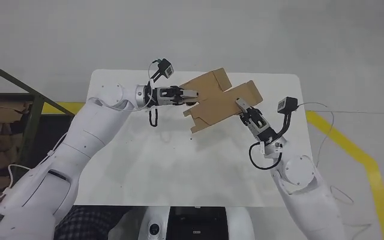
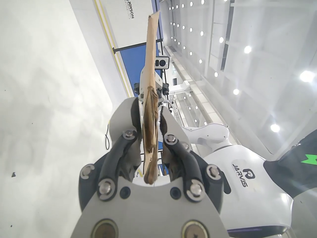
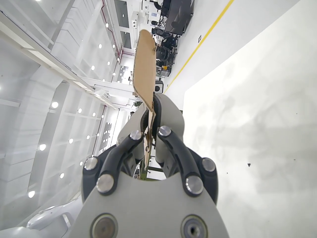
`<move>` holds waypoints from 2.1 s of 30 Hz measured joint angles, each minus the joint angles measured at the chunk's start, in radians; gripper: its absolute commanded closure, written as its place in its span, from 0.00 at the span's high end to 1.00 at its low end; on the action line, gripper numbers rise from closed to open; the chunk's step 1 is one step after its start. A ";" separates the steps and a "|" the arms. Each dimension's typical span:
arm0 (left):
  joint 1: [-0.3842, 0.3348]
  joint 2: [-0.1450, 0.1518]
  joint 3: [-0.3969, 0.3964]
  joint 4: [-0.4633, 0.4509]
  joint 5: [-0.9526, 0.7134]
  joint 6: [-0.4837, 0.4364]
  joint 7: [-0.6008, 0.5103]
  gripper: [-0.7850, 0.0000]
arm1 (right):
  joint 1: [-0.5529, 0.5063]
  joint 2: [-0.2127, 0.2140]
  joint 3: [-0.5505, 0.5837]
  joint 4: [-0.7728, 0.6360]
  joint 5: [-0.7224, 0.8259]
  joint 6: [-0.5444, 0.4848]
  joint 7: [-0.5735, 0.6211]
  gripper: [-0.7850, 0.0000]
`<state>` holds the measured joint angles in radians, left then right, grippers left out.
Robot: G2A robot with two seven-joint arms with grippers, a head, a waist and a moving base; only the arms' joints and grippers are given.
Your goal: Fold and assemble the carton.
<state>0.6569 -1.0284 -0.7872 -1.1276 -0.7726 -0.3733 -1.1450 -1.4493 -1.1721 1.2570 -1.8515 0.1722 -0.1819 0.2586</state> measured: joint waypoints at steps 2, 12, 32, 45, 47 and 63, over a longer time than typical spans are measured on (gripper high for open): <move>0.002 -0.001 -0.011 -0.001 0.002 0.002 -0.003 0.00 | -0.005 0.000 0.001 -0.007 -0.012 -0.003 0.005 1.00; 0.002 0.005 -0.070 0.019 0.011 0.001 -0.104 0.00 | 0.021 0.011 0.088 0.055 0.079 -0.051 0.177 1.00; 0.006 0.023 -0.112 -0.004 0.076 0.081 -0.383 0.00 | 0.211 0.040 0.076 0.325 0.245 -0.215 0.872 1.00; 0.002 0.021 -0.094 -0.014 0.140 0.059 -0.361 0.00 | 0.218 0.041 0.009 0.321 0.257 -0.188 0.932 0.54; 0.000 0.021 -0.093 -0.012 0.145 0.057 -0.359 0.00 | 0.218 0.041 0.004 0.323 0.257 -0.190 0.937 0.42; -0.016 0.018 -0.072 -0.002 0.160 0.057 -0.359 0.00 | 0.228 0.050 -0.015 0.337 0.214 -0.193 0.940 0.04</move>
<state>0.6407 -1.0101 -0.8587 -1.1293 -0.6124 -0.3162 -1.5041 -1.2214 -1.1217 1.2421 -1.5148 0.3865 -0.3750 1.1986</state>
